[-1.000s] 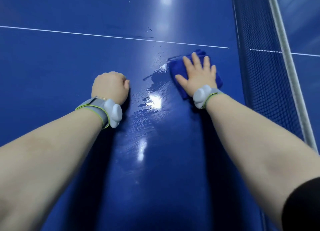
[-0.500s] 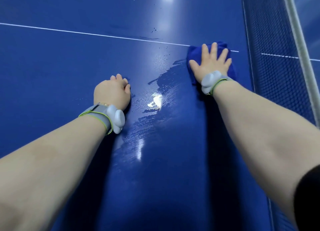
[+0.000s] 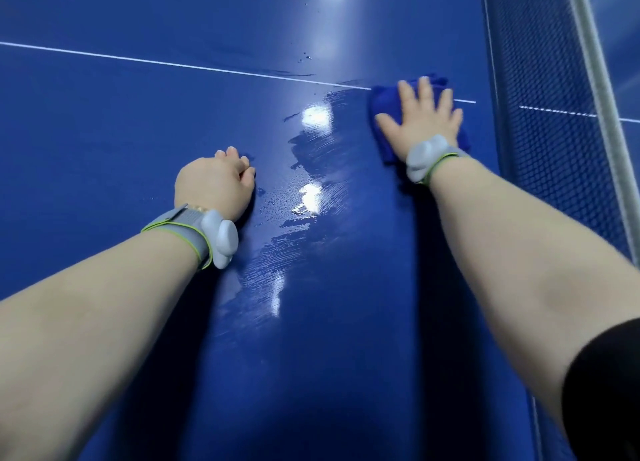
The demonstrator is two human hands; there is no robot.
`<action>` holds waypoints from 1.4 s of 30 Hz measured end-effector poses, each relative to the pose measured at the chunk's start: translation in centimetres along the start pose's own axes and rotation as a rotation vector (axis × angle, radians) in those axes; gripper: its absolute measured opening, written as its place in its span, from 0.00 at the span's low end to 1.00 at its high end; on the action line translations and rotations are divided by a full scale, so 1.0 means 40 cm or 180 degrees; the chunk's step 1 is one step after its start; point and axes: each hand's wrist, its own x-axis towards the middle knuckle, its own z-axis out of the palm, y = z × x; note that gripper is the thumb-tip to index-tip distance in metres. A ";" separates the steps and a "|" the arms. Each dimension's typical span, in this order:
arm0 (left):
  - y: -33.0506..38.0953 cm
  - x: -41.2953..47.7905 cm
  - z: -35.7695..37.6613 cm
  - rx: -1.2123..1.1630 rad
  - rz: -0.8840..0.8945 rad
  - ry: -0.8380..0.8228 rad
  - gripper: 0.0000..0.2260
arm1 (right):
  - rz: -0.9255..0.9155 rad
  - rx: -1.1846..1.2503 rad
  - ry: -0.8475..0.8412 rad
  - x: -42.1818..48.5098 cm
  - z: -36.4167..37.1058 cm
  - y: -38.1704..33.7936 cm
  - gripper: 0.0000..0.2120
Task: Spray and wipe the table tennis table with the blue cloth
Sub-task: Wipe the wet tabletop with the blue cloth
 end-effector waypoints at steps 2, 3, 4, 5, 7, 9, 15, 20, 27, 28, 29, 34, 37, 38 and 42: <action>-0.002 0.000 -0.002 -0.0041 -0.0002 -0.0043 0.16 | 0.0458 0.0087 -0.0036 0.018 -0.008 0.058 0.36; -0.001 0.002 -0.003 -0.0052 -0.0007 -0.0053 0.16 | 0.0604 0.0112 -0.0052 0.025 -0.009 0.067 0.36; 0.000 0.002 -0.004 -0.0050 -0.0005 -0.0057 0.16 | 0.0707 0.0135 -0.0064 0.028 -0.009 0.063 0.36; 0.000 0.003 -0.006 -0.0045 0.0005 -0.0057 0.16 | 0.0763 0.0150 -0.0060 0.031 -0.010 0.047 0.36; 0.003 0.000 -0.005 -0.0039 0.0045 -0.0037 0.15 | 0.0650 0.0130 -0.0034 0.031 -0.011 -0.002 0.36; -0.001 -0.001 -0.005 -0.0045 0.0058 -0.0023 0.15 | 0.0262 0.0083 0.0000 0.028 -0.007 -0.078 0.36; -0.009 -0.008 -0.018 -0.0224 0.0123 -0.0068 0.14 | -0.1318 -0.0158 -0.0098 -0.067 0.027 -0.365 0.36; -0.075 -0.035 -0.013 -0.1356 0.0307 0.0026 0.15 | -0.2112 -0.0314 -0.0218 -0.119 0.036 -0.420 0.34; -0.210 -0.049 -0.013 -0.0639 -0.0499 -0.0166 0.24 | -0.0498 0.0063 -0.0138 -0.014 0.009 -0.309 0.35; -0.230 -0.054 -0.009 -0.0585 -0.0583 -0.0243 0.24 | -0.0291 0.0084 -0.0158 -0.006 0.008 -0.308 0.36; -0.244 -0.060 -0.004 -0.0566 -0.0606 -0.0339 0.24 | -0.0163 0.0080 -0.0168 -0.002 0.008 -0.310 0.36; -0.270 -0.064 0.010 -0.0636 -0.0465 -0.0526 0.26 | -0.0346 -0.0008 -0.0107 -0.014 0.021 -0.406 0.36; -0.276 -0.061 0.009 -0.0712 -0.0421 -0.0495 0.26 | -0.0842 -0.0082 -0.0123 -0.044 0.030 -0.503 0.36; -0.278 -0.062 0.010 -0.0721 -0.0402 -0.0478 0.26 | -0.1040 -0.0105 -0.0126 -0.060 0.034 -0.542 0.36; -0.283 -0.065 0.010 -0.0693 -0.0354 -0.0419 0.27 | -0.2017 -0.0165 -0.0330 -0.146 0.047 -0.703 0.33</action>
